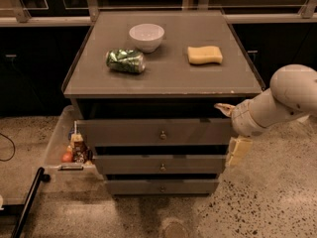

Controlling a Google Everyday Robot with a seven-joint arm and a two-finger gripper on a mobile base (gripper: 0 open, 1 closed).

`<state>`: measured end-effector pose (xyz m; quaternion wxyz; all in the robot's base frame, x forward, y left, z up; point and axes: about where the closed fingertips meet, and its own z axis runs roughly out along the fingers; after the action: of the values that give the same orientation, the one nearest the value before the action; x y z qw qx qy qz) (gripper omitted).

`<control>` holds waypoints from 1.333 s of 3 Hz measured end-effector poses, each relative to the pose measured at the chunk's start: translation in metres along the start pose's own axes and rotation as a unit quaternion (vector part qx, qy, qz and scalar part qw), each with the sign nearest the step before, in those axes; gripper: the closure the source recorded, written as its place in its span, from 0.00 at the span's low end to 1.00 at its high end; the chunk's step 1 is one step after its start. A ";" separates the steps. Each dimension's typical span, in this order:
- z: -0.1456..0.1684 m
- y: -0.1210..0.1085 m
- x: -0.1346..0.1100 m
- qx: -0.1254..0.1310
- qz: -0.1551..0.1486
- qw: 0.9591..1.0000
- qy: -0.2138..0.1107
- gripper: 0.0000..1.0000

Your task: Open top drawer

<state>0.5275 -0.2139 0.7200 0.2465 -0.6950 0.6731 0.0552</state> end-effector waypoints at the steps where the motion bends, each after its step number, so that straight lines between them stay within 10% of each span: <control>1: 0.017 -0.008 0.004 0.008 -0.019 1.000 -0.008 0.00; 4: 0.072 -0.032 0.003 0.015 -0.053 0.998 -0.032 0.00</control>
Offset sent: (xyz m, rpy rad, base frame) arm 0.0381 0.0214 -0.0312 0.0501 -0.1209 0.1164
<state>0.5767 -0.1872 0.6645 0.2812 -0.7235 0.6281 0.0539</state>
